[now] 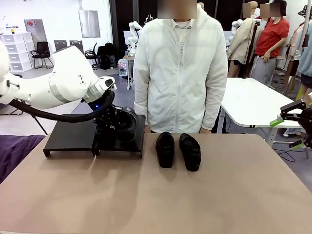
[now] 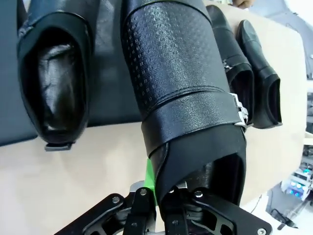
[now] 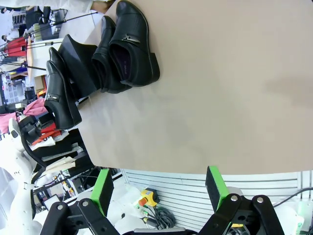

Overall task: Organize the shoes by placing them on the stand.
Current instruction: Place the Shoe from the middle of the table onto the Shoes Stand.

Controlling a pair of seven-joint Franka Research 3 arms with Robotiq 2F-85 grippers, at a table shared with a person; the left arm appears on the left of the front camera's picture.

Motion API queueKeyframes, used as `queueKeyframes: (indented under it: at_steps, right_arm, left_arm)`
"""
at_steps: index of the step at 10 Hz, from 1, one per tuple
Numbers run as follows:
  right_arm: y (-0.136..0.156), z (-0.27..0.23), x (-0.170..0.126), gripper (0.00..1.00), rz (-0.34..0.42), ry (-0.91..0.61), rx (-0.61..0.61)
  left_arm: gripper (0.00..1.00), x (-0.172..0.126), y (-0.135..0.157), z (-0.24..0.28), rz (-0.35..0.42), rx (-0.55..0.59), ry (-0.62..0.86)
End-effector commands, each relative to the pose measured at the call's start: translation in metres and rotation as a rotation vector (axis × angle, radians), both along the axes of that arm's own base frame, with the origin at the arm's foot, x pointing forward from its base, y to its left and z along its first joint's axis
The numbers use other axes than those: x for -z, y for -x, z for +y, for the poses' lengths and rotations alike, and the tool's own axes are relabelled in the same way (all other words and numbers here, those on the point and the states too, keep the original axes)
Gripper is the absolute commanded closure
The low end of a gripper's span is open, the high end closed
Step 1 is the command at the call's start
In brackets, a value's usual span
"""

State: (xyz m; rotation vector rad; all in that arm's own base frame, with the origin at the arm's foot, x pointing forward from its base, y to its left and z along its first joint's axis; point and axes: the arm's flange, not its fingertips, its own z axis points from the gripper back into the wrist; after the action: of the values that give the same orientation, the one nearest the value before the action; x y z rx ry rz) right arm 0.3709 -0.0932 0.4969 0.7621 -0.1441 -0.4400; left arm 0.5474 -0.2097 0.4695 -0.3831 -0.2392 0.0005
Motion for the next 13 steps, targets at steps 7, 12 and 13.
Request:
queueKeyframes:
  at_steps: [7,12,13]
  right_arm:
    - [-0.001,-0.001,-0.003,0.00,0.001,-0.001,-0.014]
    - [-0.001,-0.001,-0.003,0.00,0.001,-0.001,-0.014]
    - [-0.001,-0.001,-0.003,0.00,0.001,-0.001,-0.014]
  left_arm:
    - [1.00,0.008,-0.032,-0.009,-0.186,0.125,-0.143]
    - [1.00,0.019,-0.047,-0.021,-0.300,0.016,-0.172]
    - [1.00,0.021,-0.049,-0.022,-0.293,0.000,-0.170]
